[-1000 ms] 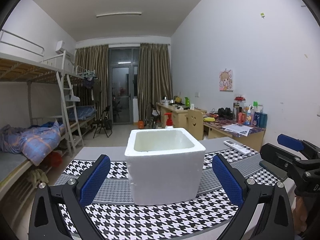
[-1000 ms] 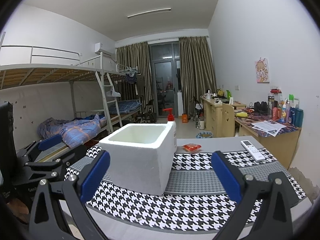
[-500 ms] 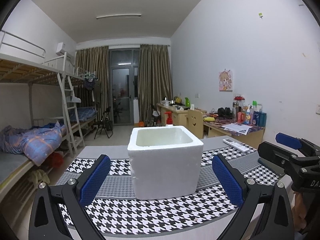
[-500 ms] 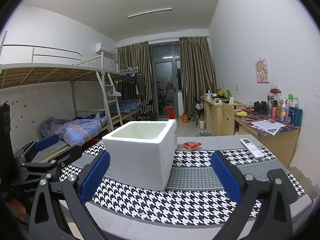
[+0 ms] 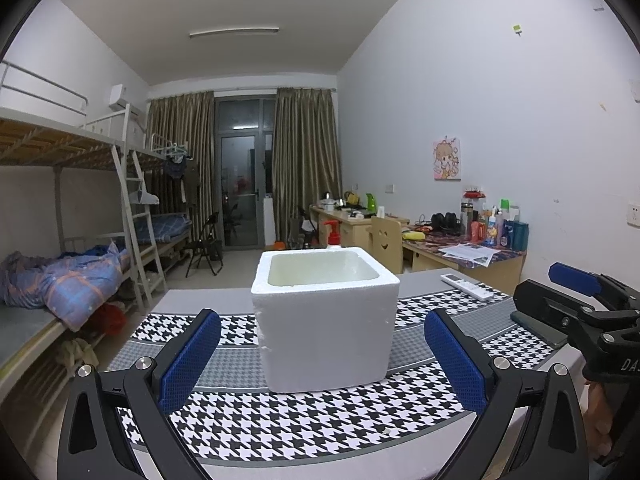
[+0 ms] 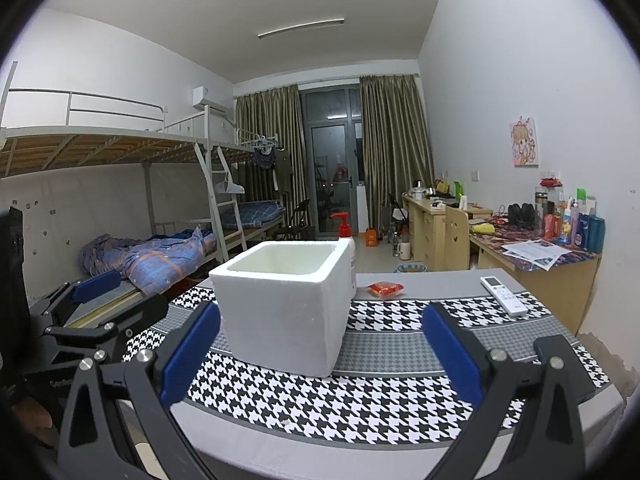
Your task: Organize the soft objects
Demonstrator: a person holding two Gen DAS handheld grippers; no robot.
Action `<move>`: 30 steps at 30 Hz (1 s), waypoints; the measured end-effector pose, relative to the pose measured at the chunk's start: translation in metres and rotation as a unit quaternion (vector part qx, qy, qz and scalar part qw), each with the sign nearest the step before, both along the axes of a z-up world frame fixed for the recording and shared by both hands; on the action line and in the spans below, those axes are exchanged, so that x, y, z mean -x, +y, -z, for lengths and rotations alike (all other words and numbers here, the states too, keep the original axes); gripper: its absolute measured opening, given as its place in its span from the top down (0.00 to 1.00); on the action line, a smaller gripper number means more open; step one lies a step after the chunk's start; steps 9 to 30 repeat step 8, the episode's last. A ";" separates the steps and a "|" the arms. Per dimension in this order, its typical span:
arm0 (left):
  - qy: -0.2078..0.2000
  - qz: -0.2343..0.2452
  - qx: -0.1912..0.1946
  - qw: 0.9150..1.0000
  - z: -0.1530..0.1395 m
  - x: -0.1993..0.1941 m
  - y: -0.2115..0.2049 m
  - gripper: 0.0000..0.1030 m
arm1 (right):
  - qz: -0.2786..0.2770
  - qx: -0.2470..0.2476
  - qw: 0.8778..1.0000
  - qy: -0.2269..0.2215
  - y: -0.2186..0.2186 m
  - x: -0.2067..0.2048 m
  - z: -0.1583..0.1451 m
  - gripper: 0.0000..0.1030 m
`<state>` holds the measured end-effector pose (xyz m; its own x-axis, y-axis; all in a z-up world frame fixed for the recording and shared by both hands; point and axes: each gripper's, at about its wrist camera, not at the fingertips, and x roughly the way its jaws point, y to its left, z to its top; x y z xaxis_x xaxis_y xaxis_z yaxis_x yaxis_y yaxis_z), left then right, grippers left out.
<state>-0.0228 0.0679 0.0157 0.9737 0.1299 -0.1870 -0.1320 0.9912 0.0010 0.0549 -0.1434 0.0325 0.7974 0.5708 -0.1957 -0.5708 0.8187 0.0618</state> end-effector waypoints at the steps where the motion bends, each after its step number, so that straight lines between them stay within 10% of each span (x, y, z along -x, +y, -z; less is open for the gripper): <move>1: 0.001 -0.001 0.001 1.000 0.000 0.000 0.001 0.01 | 0.000 0.000 1.000 0.000 0.000 0.000 0.000 0.01; 30: 0.005 0.002 0.005 1.000 0.002 -0.003 0.003 0.01 | 0.002 0.002 1.000 0.008 0.001 -0.003 0.005 0.01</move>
